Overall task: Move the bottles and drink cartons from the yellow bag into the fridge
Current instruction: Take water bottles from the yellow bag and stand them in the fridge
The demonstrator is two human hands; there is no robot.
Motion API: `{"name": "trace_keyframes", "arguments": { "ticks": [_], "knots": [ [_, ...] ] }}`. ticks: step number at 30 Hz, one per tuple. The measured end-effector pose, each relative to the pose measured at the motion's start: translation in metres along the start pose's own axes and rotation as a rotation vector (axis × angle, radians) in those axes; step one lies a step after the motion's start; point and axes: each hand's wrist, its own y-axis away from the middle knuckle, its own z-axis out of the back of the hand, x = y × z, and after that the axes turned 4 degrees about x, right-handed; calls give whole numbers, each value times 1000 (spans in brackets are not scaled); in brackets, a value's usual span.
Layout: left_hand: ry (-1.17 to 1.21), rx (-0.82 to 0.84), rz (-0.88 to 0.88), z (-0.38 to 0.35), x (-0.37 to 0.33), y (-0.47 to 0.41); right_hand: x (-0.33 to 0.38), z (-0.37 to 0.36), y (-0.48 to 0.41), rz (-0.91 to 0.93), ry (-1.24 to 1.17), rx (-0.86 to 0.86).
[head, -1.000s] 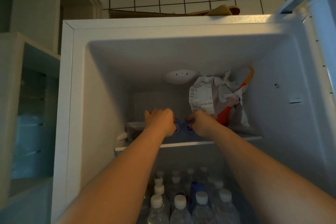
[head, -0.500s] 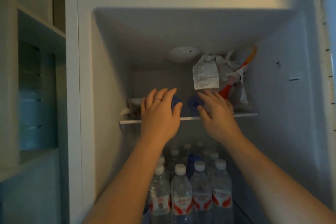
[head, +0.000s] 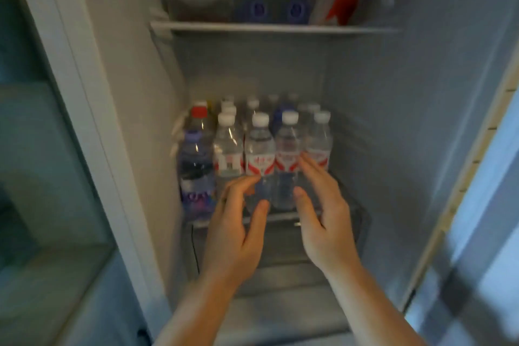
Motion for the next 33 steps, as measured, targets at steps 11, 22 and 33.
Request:
{"name": "trace_keyframes", "arguments": {
  "ticks": [11,22,33],
  "knots": [
    [585,-128,1058,-41,33,132,-45,-20,144,-864,-464,-52],
    [1119,-416,1373,-52,68,107,-86,-20,114,-1429,-1078,-281],
    [1183,-463,1341,-49,79,88,-112,-21,96,-1435,-1155,-350]
  ]
}}
